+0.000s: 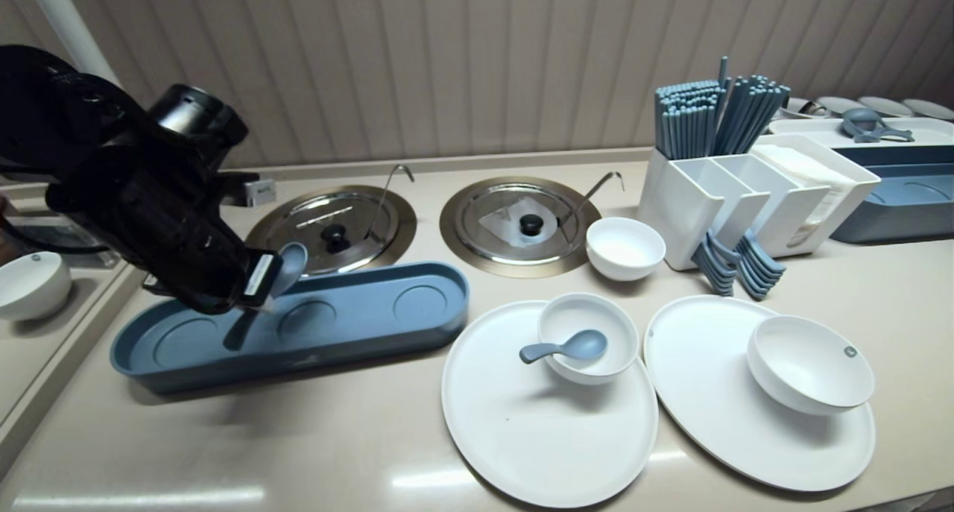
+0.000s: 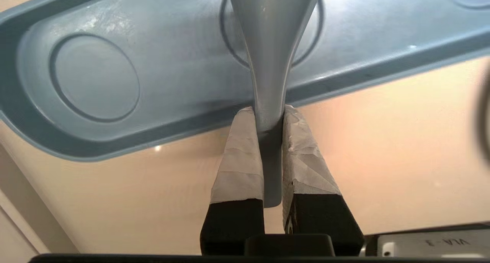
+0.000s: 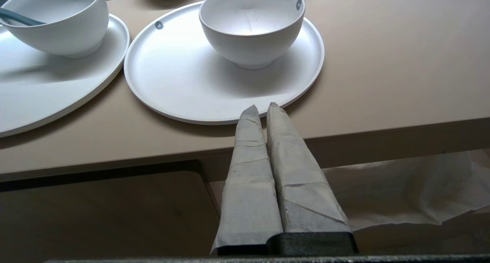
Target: Pick the spoon and place it in the bowl
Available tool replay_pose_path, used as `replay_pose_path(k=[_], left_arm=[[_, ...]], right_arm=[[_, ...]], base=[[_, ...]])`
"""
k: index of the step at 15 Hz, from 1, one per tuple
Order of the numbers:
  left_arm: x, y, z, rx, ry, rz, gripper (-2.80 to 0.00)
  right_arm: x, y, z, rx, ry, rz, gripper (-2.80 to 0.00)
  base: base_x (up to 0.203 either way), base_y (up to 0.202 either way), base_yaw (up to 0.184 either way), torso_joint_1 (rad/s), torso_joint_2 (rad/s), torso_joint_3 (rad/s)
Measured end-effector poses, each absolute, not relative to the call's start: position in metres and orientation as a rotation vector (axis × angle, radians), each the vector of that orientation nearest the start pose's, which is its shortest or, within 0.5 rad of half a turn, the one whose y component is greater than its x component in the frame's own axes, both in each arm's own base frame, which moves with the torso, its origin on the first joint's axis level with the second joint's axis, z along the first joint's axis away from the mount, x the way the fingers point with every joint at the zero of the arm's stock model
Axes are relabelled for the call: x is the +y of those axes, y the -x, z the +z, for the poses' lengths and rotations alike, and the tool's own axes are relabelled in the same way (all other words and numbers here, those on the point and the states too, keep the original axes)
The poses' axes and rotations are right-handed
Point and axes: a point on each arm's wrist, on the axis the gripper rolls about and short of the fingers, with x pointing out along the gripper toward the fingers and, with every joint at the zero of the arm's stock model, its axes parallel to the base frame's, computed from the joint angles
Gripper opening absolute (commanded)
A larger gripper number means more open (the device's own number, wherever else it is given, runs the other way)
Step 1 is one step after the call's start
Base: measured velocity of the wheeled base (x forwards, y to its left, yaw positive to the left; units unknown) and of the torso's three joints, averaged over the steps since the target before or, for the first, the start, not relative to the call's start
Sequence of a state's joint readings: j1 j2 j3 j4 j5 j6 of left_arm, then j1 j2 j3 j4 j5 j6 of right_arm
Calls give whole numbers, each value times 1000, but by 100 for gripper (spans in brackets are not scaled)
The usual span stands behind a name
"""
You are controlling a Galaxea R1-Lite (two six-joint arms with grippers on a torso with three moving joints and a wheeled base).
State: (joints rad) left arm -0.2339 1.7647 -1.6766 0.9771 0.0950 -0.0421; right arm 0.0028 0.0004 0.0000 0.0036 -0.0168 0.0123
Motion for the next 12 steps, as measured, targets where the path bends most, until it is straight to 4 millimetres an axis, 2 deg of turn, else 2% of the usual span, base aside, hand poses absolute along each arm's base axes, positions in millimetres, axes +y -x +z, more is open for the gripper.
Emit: replay_pose_path(k=[5, 10, 12], left_arm=[[-62, -262, 288, 971, -104, -143, -280], [-62, -261, 290, 964, -101, -140, -280], [-62, -261, 290, 965, -101, -140, -280]], right_arm=[[0, 23, 75, 3, -13, -15, -280], [0, 23, 75, 4, -13, -15, -280], [0, 23, 75, 3, -13, -14, -280]], base=[[0, 0, 0, 0, 0, 0], [0, 0, 0, 0, 0, 0], [-2, -126, 2, 4, 5, 0]])
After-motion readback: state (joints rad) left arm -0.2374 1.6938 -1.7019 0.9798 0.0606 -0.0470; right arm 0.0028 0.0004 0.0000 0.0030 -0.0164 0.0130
